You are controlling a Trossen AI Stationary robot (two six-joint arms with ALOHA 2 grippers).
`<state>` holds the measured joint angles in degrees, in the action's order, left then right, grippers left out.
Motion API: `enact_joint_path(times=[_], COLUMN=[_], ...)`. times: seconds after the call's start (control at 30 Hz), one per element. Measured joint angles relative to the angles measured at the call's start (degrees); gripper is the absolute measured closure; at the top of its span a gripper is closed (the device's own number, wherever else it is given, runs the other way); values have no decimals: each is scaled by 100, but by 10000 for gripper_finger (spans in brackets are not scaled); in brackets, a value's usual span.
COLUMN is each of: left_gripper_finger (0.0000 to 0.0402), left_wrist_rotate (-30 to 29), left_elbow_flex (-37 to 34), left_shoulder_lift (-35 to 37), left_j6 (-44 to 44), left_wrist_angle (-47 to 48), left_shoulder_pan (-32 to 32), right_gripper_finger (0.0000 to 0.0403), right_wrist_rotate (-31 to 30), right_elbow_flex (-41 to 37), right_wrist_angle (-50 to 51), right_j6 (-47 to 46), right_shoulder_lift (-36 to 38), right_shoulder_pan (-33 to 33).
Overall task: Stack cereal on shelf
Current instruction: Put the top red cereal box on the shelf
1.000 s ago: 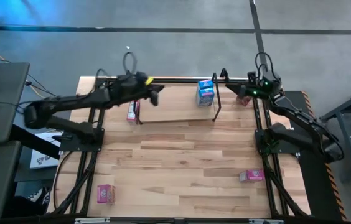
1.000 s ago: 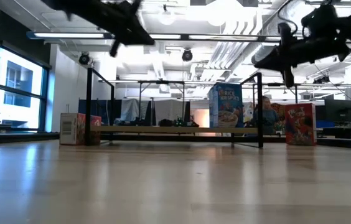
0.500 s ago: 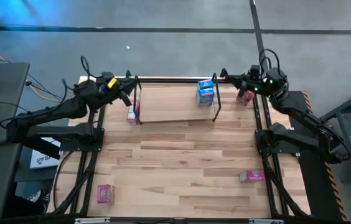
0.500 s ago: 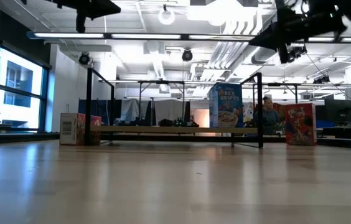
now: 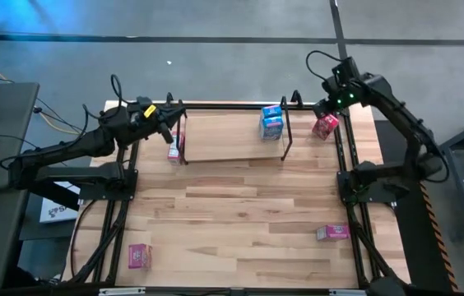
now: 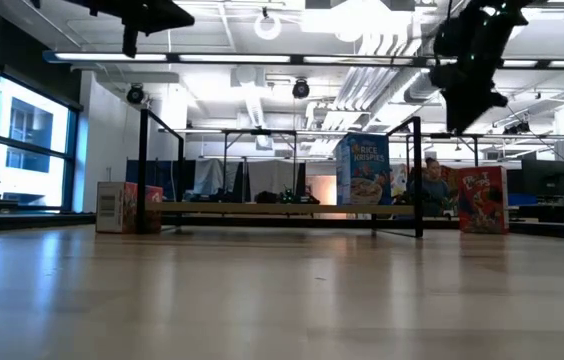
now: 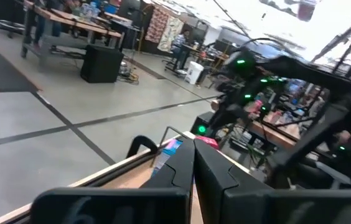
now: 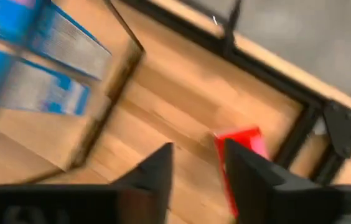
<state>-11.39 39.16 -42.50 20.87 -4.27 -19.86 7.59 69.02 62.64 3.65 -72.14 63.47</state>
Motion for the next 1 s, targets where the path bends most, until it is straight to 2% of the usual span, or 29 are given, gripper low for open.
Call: enact_joint_path(times=[0.2, 0.33, 0.53, 1.0], left_gripper_finger=[401, 402, 401, 401], left_wrist_rotate=[76, 76, 76, 76], left_elbow_flex=[0, 0, 0, 0], left_shoulder_lift=[-2, -2, -2, -2], left_j6=[6, 8, 113, 150], left_wrist_angle=[-2, -6, -12, -15], left_shoulder_pan=[0, 0, 0, 0], right_gripper_finger=[117, 67, 59, 59], right_wrist_rotate=[182, -156, -945, -1222], right_elbow_flex=[71, 64, 56, 47], right_wrist_angle=[132, 97, 80, 180], right_j6=[291, 148, -279, -641], right_shoulder_lift=[-168, -243, -675, -1521], right_shoulder_pan=[104, 7, -315, -313])
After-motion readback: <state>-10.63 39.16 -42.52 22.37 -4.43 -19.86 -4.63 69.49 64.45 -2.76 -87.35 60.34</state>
